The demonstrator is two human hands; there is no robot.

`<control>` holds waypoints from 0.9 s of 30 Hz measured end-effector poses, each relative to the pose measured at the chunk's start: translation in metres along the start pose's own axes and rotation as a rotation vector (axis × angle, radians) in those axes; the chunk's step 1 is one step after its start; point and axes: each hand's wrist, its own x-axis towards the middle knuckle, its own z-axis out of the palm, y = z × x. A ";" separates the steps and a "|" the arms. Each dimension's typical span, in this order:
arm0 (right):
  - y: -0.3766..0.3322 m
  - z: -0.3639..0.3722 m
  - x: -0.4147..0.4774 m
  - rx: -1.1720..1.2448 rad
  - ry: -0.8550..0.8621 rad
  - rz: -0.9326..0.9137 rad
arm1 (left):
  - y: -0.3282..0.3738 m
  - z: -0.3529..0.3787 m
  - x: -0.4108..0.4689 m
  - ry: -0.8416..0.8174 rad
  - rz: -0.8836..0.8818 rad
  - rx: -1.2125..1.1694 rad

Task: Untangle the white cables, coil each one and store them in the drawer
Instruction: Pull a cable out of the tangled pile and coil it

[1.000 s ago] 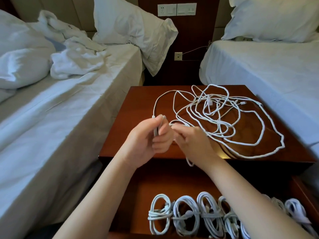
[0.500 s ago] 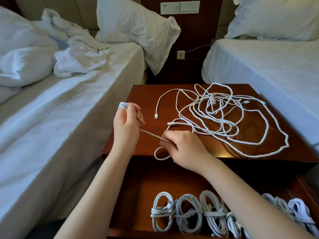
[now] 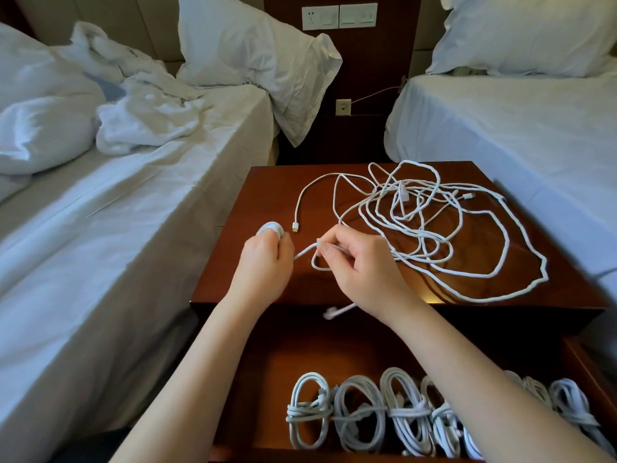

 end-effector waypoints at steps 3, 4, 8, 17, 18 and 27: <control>0.007 -0.003 0.001 -0.325 0.074 -0.193 | 0.010 -0.004 -0.006 -0.156 -0.015 -0.070; 0.009 -0.004 0.002 -0.379 0.088 -0.216 | 0.014 -0.005 -0.006 -0.232 -0.051 -0.121; 0.016 -0.012 0.005 -0.413 0.121 -0.235 | 0.026 -0.010 -0.012 -0.695 -0.227 -0.583; 0.017 -0.016 0.006 -0.256 -0.046 -0.167 | 0.022 -0.017 -0.015 -1.059 -0.165 -0.942; 0.017 -0.017 0.004 -0.211 -0.100 -0.141 | 0.021 -0.018 -0.015 -1.068 -0.166 -0.965; 0.008 -0.018 0.004 0.194 -0.342 0.082 | 0.017 -0.021 -0.012 -1.130 -0.134 -1.262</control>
